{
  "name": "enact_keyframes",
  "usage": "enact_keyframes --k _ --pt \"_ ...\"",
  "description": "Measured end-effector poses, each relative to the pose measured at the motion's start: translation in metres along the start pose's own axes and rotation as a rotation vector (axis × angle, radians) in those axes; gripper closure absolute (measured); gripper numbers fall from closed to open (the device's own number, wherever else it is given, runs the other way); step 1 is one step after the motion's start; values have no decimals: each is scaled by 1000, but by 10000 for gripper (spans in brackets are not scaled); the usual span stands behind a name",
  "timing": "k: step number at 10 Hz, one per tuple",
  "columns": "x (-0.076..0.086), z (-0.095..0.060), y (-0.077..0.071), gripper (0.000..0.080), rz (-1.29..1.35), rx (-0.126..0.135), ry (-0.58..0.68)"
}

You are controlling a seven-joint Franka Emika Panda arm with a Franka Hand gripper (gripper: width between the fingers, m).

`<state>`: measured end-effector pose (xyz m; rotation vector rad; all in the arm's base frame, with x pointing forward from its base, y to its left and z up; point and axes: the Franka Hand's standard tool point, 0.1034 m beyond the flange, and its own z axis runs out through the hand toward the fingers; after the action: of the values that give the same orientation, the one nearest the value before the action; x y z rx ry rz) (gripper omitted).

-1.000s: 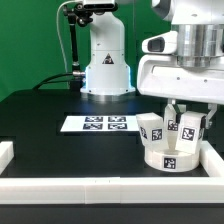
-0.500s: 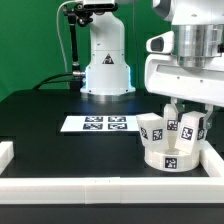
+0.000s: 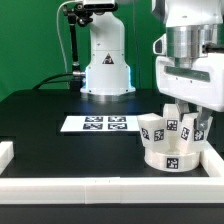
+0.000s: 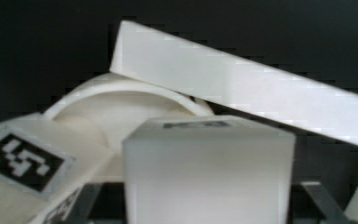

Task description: Assemble stool

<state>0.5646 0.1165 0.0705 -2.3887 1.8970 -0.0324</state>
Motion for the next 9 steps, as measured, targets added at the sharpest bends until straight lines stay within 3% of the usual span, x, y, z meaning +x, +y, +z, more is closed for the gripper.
enact_keyframes --k 3,4,9 --pt "5 1 1 456 344 77 -45" --pt "3 1 0 456 412 87 -56" --pt "-1 2 0 456 670 84 -86"
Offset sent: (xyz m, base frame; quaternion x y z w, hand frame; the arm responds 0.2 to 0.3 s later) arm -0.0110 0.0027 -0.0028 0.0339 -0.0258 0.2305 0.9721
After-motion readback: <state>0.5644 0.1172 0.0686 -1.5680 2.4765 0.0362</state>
